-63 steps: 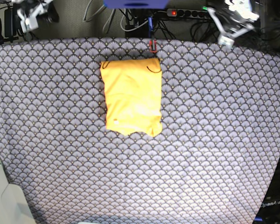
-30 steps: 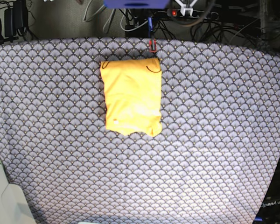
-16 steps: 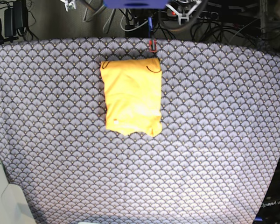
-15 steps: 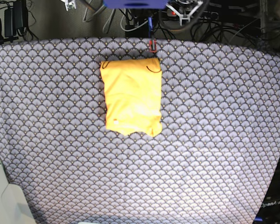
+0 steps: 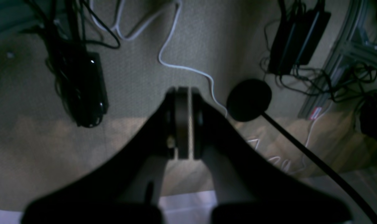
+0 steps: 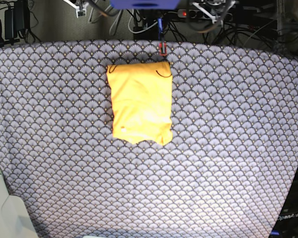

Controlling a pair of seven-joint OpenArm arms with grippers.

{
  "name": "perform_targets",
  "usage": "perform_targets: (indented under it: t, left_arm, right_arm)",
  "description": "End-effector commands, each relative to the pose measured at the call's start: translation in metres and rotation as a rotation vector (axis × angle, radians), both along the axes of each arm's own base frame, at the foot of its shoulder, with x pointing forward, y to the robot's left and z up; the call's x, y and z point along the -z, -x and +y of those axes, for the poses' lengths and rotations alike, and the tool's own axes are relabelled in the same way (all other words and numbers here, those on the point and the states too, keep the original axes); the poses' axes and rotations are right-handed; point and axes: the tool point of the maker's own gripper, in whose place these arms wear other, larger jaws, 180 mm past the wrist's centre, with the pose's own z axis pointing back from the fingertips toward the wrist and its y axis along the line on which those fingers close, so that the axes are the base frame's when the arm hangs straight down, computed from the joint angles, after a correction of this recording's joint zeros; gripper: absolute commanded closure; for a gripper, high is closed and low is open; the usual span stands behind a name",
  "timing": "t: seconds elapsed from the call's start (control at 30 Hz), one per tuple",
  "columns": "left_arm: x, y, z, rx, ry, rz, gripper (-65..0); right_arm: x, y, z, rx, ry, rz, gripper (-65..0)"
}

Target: Fold the T-shirt properly

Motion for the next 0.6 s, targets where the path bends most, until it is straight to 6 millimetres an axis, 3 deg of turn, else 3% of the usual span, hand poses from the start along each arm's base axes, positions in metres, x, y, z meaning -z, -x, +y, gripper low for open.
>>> perform_targets:
  t: [0.0,0.2,0.57]
  left_arm:
    - [0.0,-0.001,-0.002,0.011,-0.001,-0.005,0.0]
    - [0.0,-0.003,-0.001,0.015,-0.002,-0.008,0.0]
    - [0.001,-0.002,-0.009,0.015,0.012,-0.006,0.0]
  right_arm:
    - [-0.001,-0.005,0.0,0.0,0.007,-0.016,0.0]
    - [-0.001,0.014,-0.001,-0.001,0.009,0.012,0.0]
    - [-0.002,0.018,-0.002,-0.002,0.008,0.018,0.0]
